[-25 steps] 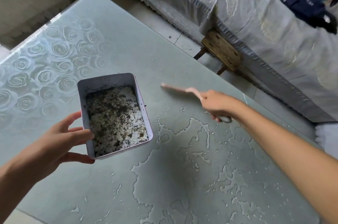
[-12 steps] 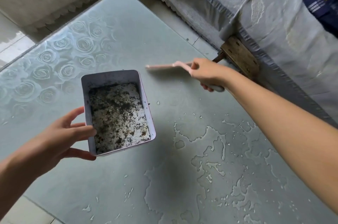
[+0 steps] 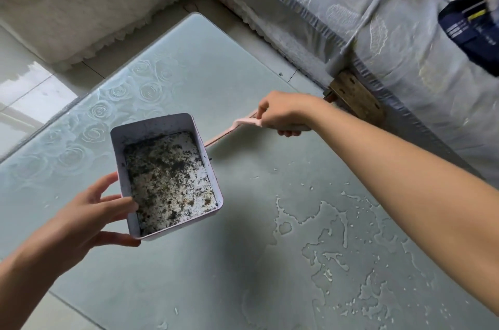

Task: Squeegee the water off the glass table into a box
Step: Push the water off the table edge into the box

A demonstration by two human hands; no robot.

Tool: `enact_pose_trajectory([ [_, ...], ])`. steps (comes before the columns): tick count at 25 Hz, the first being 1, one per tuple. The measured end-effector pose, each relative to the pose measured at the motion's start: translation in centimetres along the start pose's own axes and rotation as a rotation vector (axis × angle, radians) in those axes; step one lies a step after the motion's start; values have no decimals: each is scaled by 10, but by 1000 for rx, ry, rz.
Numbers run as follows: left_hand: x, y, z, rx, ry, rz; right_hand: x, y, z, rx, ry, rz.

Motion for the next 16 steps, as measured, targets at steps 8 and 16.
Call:
enact_pose_trajectory([
  [8, 52, 36, 37, 47, -98, 66, -44, 45, -63, -297, -254, -134],
  [16, 93, 60, 52, 69, -100, 74, 48, -131, 32, 126, 48, -139],
])
Point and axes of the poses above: each hand's wrist, its own z-axis towards the middle knuckle, its own x-axis out of the back of the hand, y = z × x, the point moved 3 cm from there along z, towards the middle knuckle, and after that the axes turned 7 degrees about -x, right-handed, at the moved point
